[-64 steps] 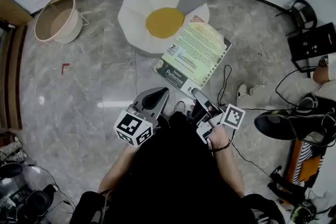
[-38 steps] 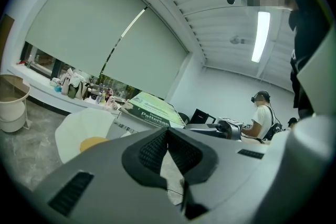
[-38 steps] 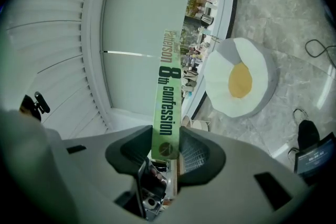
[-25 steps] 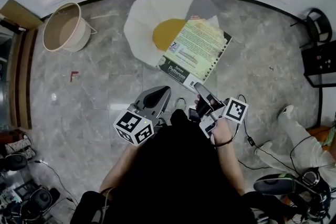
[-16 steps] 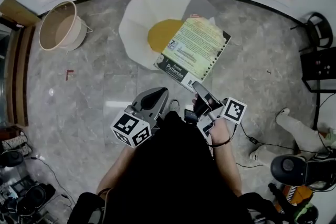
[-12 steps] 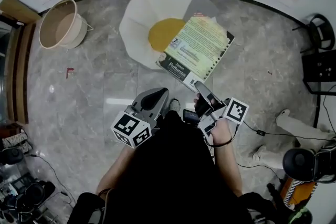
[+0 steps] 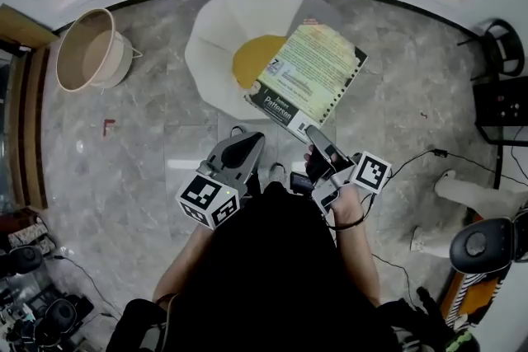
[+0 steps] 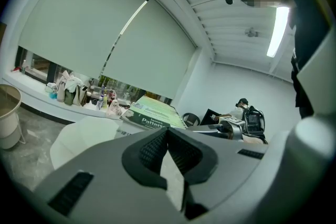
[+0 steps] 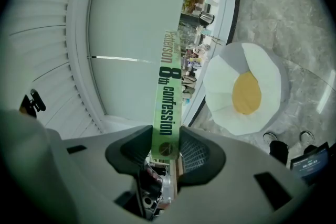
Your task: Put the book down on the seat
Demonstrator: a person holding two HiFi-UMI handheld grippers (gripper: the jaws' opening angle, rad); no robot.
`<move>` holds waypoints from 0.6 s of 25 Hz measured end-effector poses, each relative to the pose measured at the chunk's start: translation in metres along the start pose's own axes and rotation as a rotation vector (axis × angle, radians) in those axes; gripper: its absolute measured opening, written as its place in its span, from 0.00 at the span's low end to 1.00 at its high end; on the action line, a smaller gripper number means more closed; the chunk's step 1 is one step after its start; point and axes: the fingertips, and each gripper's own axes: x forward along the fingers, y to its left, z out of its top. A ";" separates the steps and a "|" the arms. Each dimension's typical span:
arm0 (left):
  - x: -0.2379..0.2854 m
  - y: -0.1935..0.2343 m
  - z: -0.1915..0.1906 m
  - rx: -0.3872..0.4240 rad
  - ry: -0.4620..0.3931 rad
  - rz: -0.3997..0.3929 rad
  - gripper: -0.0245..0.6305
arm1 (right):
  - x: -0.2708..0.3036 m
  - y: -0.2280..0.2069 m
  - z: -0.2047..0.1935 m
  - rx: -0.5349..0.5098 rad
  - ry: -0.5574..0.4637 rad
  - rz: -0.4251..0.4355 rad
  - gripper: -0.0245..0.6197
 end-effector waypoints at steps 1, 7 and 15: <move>0.001 0.000 0.002 0.011 -0.008 -0.003 0.06 | 0.000 0.000 0.000 -0.006 0.000 0.005 0.30; 0.007 0.000 0.006 0.059 -0.036 -0.027 0.06 | -0.001 0.003 0.000 -0.044 -0.010 0.042 0.30; 0.016 0.003 0.011 0.079 -0.046 -0.060 0.06 | 0.000 0.002 0.001 -0.041 -0.031 0.041 0.30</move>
